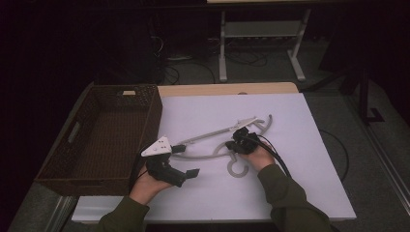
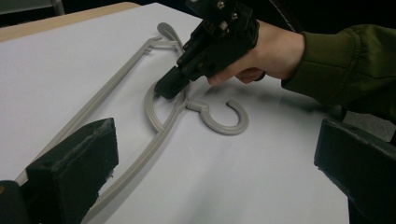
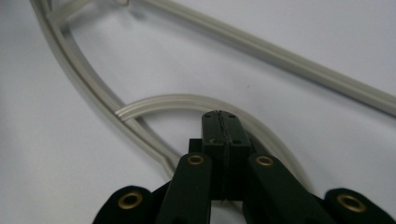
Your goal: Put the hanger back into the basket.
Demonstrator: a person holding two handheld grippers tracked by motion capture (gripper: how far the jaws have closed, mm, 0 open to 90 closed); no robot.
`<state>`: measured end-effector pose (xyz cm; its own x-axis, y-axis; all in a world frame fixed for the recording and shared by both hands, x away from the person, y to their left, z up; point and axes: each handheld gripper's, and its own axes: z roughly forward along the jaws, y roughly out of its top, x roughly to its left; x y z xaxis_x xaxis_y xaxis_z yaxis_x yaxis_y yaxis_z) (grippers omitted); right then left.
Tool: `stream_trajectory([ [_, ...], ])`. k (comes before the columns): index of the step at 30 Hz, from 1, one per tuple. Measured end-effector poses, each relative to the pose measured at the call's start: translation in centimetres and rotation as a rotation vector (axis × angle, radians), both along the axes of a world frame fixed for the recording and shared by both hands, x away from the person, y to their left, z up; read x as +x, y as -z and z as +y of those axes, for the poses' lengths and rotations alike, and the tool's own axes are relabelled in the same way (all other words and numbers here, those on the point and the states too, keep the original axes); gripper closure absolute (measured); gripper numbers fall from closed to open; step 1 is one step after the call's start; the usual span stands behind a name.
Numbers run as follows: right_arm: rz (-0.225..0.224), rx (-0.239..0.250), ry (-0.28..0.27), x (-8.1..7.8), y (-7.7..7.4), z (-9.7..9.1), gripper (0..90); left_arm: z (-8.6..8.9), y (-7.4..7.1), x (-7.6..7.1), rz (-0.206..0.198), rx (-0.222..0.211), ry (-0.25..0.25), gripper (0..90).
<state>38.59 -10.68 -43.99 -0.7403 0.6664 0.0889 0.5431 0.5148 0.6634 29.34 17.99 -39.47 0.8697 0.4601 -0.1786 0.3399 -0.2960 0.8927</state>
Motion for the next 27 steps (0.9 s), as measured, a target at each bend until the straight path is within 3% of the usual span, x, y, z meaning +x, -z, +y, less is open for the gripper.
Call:
stream_trajectory([
  [4,0.010,-0.029,-0.021,-0.1,0.3,0.2,89.7,-0.1,0.1,0.0,0.001,0.000,0.004,0.0],
  [15,0.024,-0.042,-0.053,-1.0,0.2,-0.4,89.7,-0.3,0.2,0.0,0.008,0.008,0.010,0.0],
  [27,0.047,-0.064,-0.098,-4.3,0.0,-3.0,89.7,-0.5,0.3,-0.1,0.008,0.013,0.013,0.0],
])
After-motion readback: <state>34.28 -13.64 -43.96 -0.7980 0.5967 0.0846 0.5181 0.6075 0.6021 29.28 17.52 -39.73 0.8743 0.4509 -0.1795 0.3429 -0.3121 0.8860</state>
